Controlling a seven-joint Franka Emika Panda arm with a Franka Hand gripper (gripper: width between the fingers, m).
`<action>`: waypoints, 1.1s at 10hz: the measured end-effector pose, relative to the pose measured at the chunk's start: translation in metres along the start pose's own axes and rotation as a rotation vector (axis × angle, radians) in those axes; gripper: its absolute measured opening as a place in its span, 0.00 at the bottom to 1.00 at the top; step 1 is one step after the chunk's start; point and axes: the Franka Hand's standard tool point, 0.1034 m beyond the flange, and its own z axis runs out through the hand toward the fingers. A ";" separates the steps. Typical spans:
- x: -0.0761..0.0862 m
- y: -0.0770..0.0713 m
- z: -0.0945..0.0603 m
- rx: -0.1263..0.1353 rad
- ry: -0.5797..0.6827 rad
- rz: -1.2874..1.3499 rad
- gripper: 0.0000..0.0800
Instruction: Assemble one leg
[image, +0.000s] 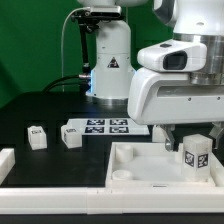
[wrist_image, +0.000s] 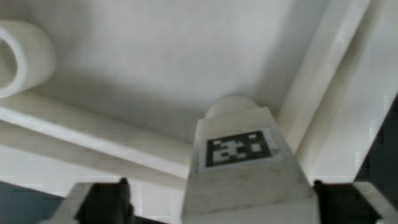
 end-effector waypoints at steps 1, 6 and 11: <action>0.000 0.000 0.000 0.000 0.000 0.000 0.55; 0.000 0.000 0.000 0.000 -0.001 0.056 0.36; 0.001 -0.005 -0.001 0.001 0.003 0.704 0.36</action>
Offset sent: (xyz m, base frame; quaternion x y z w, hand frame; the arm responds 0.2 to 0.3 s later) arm 0.0000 0.0000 0.0000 0.0000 0.0000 0.0000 1.0000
